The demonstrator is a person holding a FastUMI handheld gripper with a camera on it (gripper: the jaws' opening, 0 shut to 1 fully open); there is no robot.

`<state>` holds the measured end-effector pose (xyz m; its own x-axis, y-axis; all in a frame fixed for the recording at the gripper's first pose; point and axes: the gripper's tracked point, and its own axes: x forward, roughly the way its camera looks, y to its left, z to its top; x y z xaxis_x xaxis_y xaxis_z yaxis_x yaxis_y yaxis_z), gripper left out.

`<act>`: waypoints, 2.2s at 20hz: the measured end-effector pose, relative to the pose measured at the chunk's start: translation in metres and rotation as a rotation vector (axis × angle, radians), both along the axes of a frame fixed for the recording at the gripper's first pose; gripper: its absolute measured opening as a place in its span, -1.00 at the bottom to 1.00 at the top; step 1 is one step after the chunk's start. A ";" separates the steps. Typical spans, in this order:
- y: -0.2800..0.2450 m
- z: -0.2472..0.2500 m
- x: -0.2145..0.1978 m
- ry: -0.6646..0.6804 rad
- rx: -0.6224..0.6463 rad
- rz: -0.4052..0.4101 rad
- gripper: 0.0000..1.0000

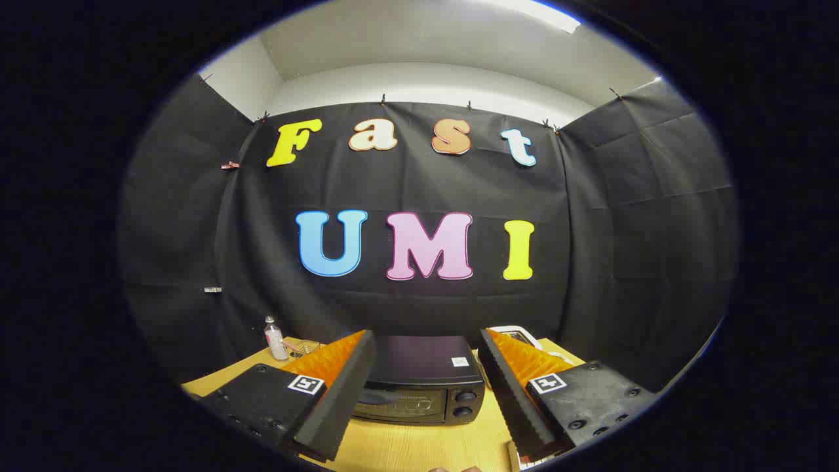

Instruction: Open the toaster oven, put the food inside, and close the toaster oven door.

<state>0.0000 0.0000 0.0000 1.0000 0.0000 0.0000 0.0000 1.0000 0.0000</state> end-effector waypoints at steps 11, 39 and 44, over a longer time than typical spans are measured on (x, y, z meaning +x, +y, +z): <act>0.020 -0.017 -0.009 0.035 -0.033 0.017 0.95; 0.069 -0.085 0.064 0.250 0.010 0.033 0.95; 0.080 -0.139 0.088 0.362 0.002 0.035 0.95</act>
<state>0.0881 0.0799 -0.1391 0.9347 0.0342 -0.3539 -0.0336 0.9994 0.0077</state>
